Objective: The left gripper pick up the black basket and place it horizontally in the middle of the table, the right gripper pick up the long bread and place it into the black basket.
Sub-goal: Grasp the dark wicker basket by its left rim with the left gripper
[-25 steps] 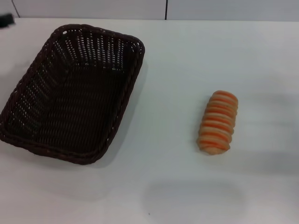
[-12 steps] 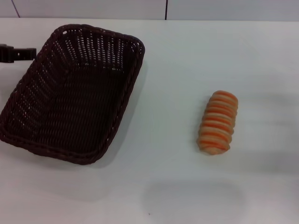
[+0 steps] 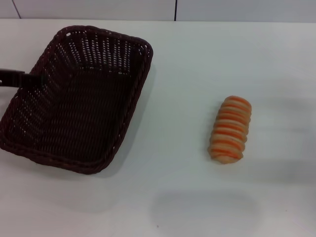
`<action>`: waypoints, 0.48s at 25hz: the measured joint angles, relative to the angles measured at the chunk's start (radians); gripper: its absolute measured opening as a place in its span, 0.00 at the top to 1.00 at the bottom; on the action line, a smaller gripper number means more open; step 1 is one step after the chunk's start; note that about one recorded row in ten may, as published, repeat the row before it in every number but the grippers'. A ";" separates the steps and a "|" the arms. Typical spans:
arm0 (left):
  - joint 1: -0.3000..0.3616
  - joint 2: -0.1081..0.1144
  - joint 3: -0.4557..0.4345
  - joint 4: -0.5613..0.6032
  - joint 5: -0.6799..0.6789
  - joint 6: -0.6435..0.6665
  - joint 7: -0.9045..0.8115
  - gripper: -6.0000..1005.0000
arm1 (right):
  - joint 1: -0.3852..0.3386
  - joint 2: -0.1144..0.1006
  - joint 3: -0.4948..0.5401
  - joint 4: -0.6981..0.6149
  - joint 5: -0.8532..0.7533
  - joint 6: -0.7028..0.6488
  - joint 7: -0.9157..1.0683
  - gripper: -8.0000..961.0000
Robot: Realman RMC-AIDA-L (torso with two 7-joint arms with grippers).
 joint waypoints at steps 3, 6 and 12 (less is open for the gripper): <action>-0.006 0.000 0.011 0.028 0.007 -0.001 0.008 0.21 | 0.000 0.000 0.000 0.000 0.000 -0.001 0.000 0.37; -0.009 0.001 0.025 0.034 0.016 -0.002 0.008 0.21 | 0.000 0.000 0.000 0.000 0.000 -0.002 0.000 0.37; -0.028 -0.001 0.048 0.045 0.069 -0.007 0.001 0.22 | -0.003 0.000 -0.001 0.000 0.000 -0.014 0.000 0.37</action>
